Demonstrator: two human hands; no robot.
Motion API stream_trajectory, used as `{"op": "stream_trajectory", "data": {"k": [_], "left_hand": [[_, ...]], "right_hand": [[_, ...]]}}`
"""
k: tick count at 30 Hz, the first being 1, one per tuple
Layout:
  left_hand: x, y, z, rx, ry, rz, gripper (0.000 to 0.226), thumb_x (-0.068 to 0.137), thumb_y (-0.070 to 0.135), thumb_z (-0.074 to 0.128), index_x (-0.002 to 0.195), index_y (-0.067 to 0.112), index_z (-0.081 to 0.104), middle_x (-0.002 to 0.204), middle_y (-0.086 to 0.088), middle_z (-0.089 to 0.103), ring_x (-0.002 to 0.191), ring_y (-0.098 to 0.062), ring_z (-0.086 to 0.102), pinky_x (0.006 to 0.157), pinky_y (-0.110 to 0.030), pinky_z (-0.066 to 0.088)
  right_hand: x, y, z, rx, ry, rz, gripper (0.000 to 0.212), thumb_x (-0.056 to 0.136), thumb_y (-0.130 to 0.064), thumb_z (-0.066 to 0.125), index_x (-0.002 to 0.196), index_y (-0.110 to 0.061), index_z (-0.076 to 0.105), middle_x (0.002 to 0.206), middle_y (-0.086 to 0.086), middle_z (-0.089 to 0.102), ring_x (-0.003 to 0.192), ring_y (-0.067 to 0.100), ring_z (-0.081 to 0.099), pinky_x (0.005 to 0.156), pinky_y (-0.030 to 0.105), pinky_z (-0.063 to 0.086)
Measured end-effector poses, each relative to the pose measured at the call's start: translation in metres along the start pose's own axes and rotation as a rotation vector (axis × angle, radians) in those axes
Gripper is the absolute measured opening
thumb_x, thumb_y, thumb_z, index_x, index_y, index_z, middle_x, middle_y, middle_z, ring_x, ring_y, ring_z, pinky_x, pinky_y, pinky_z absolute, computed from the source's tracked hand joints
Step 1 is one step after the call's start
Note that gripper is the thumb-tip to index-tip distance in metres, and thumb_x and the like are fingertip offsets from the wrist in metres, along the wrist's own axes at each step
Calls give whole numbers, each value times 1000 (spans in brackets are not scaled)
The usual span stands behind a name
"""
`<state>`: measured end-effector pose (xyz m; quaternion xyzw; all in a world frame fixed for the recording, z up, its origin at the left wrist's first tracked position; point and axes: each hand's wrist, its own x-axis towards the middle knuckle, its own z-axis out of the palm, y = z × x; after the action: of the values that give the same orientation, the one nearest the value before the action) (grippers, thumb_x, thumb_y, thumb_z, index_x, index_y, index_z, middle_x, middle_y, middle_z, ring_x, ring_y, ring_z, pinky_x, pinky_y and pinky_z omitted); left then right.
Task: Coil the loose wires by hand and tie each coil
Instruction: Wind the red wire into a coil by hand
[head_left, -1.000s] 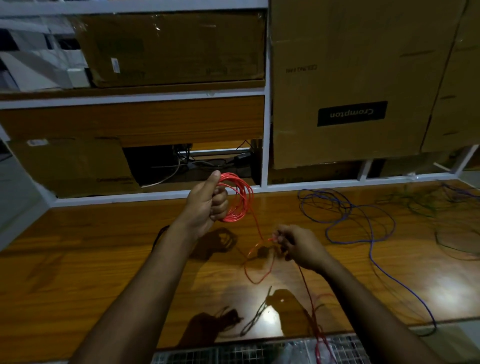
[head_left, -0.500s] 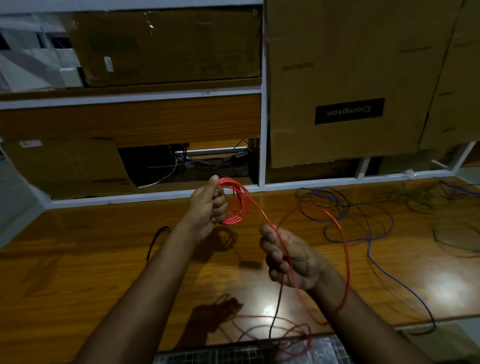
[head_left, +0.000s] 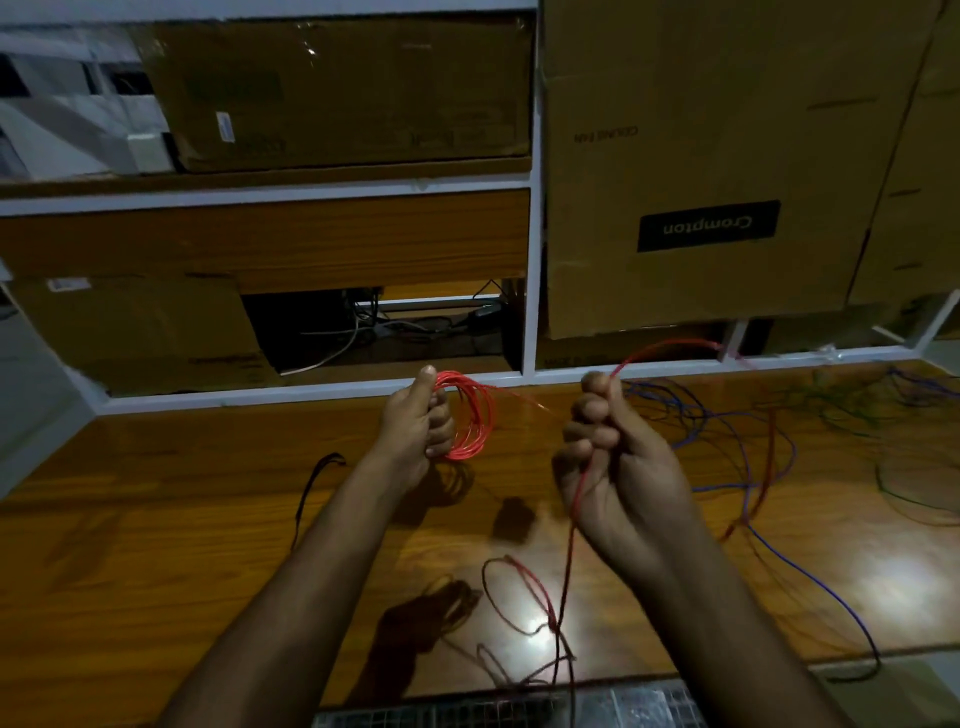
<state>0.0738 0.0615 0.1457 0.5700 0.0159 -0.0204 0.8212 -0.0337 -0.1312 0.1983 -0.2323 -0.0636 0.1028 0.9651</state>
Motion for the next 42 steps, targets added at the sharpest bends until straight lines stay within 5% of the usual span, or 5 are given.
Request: {"op": "stream_trajectory", "data": {"k": [13, 19, 27, 30, 42], "left_hand": [[-20, 15, -1, 20, -78, -17, 44, 104, 43, 37, 67, 19, 41, 47, 7, 27, 36, -7, 22, 37, -21, 16], [-24, 23, 3, 19, -112, 12, 44, 104, 41, 38, 67, 18, 40, 48, 6, 26, 36, -7, 22, 36, -20, 16], [-29, 25, 14, 2, -142, 11, 44, 104, 40, 39, 66, 18, 38, 47, 6, 25, 34, -6, 22, 35, -19, 16], [-30, 20, 15, -7, -155, -2, 43, 105, 39, 38, 67, 18, 38, 47, 6, 26, 34, -6, 23, 35, -17, 17], [-23, 18, 10, -73, -139, -68, 47, 105, 42, 35, 65, 19, 40, 46, 7, 29, 34, -5, 24, 33, -18, 20]], "right_hand": [[37, -67, -73, -1979, 565, -59, 44, 100, -33, 46, 66, -11, 63, 63, 3, 70, 63, 25, 67, 66, 40, 57], [37, -51, -100, -2662, 629, 112, 15, 98, -18, 46, 109, -16, 56, 97, 5, 61, 87, 24, 62, 68, 35, 48], [49, 1, -95, -1780, -227, 13, 63, 91, -47, 63, 147, -37, 39, 149, -18, 33, 137, 7, 32, 113, 40, 34], [51, 7, -90, -1654, -276, 90, 19, 100, -33, 53, 110, -29, 68, 131, -9, 61, 122, 7, 55, 108, 50, 43], [46, 21, -56, -1306, -373, 312, 22, 105, -15, 41, 100, -10, 62, 85, 1, 65, 74, 11, 62, 67, 25, 50]]}}
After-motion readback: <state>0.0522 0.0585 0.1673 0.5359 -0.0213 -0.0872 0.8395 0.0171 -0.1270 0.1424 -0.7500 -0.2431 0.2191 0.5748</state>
